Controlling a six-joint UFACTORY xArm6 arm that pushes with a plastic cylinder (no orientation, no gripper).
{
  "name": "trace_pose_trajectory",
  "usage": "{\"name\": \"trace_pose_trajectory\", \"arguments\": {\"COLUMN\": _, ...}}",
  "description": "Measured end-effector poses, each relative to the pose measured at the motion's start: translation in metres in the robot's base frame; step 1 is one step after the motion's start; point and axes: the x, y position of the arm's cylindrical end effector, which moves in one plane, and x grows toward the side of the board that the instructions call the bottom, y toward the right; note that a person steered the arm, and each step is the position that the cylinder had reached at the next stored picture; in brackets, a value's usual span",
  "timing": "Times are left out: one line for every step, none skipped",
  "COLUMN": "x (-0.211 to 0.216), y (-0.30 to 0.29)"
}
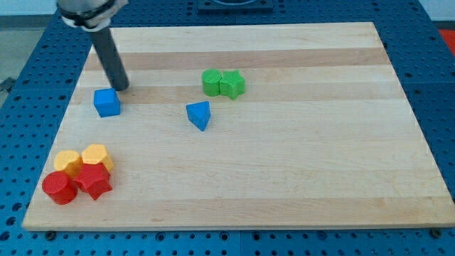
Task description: Move the blue cube into the yellow heart
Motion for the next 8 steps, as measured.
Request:
{"name": "trace_pose_trajectory", "arguments": {"x": 0.035, "y": -0.036}}
{"name": "trace_pose_trajectory", "arguments": {"x": 0.077, "y": -0.043}}
{"name": "trace_pose_trajectory", "arguments": {"x": 0.054, "y": -0.052}}
{"name": "trace_pose_trajectory", "arguments": {"x": 0.000, "y": -0.051}}
{"name": "trace_pose_trajectory", "arguments": {"x": -0.024, "y": -0.012}}
{"name": "trace_pose_trajectory", "arguments": {"x": -0.006, "y": 0.018}}
{"name": "trace_pose_trajectory", "arguments": {"x": 0.030, "y": 0.023}}
{"name": "trace_pose_trajectory", "arguments": {"x": 0.066, "y": 0.023}}
